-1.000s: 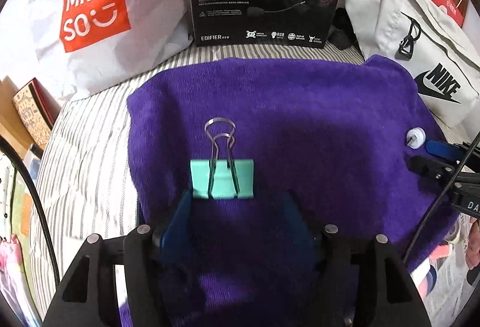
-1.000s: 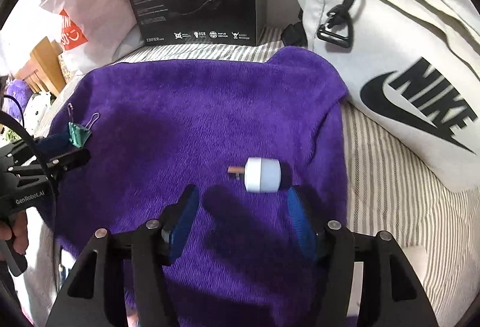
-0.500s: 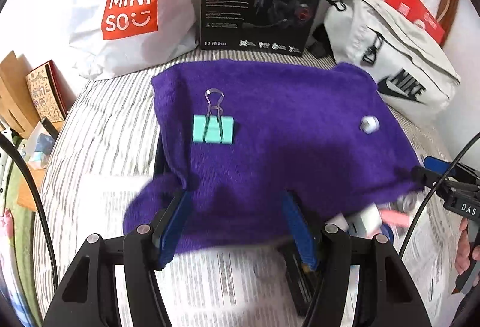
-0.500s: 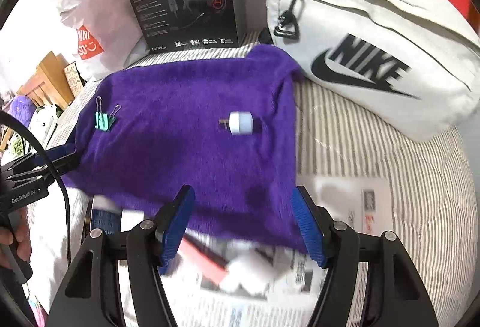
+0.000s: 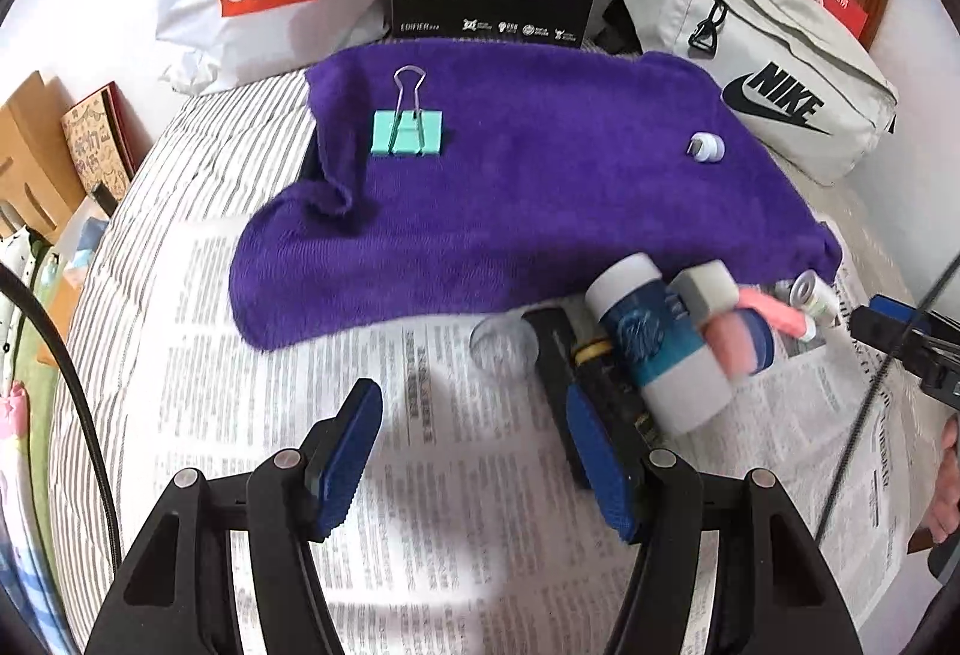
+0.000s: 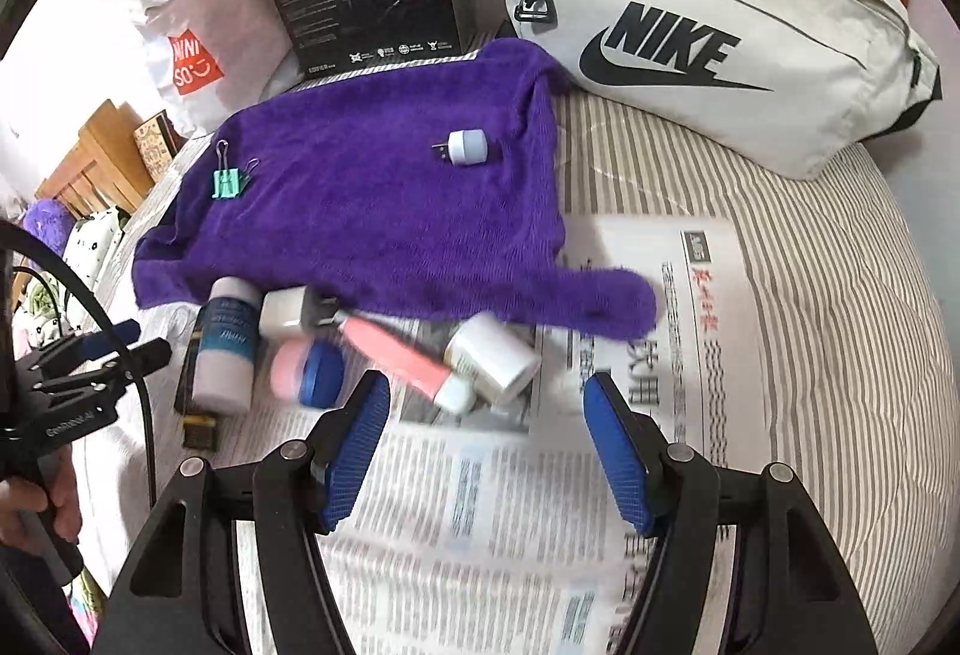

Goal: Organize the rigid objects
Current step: 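Lift both tools away from the towel back toward the items, then close the left tool on the clear plastic cup while the right tool approaches the tape roll, then close the right tool on the white tape roll while the left tool holds the cup, then carry the cup beside the clip and the tape roll beside the USB light, then open both tools, then close the left tool on the black rectangular box while the right tool withdraws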

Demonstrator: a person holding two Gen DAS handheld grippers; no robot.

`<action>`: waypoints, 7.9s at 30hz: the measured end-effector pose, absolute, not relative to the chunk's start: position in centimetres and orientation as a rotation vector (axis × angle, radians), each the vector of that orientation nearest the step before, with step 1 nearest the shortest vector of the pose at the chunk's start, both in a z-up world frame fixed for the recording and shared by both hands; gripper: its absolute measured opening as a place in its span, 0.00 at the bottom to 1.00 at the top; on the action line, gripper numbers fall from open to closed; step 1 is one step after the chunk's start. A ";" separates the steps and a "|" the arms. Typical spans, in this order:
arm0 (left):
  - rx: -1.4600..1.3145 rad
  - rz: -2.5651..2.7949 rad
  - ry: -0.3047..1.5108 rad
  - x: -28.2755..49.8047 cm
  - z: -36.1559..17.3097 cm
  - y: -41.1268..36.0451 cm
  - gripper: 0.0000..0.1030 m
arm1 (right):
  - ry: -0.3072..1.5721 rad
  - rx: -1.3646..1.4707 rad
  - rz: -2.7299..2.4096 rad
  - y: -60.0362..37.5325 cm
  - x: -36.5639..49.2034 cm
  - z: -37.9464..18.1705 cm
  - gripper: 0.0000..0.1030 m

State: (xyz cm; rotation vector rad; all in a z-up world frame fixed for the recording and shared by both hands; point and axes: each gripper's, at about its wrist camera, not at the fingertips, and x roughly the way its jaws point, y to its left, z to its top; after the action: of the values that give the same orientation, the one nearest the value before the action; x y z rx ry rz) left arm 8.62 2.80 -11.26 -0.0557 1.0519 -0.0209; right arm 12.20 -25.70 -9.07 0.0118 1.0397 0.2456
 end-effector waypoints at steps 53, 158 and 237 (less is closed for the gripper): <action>-0.020 -0.094 0.994 10.8 -13.2 3.0 0.25 | 1.050 -0.026 0.222 -25.7 15.1 -11.7 0.62; -0.046 -0.134 0.956 18.0 -8.6 5.8 0.25 | 1.033 -0.057 0.320 -21.8 23.6 -10.2 0.28; -0.002 -0.045 1.094 10.1 -11.7 -0.4 0.53 | 1.056 0.012 0.266 -26.2 10.8 -7.6 0.69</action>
State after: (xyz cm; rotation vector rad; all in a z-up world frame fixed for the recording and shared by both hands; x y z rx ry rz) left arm 10.11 -0.36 -11.66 -0.0018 1.0937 -0.0448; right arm 10.83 -26.24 -7.60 0.0118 1.0563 0.2656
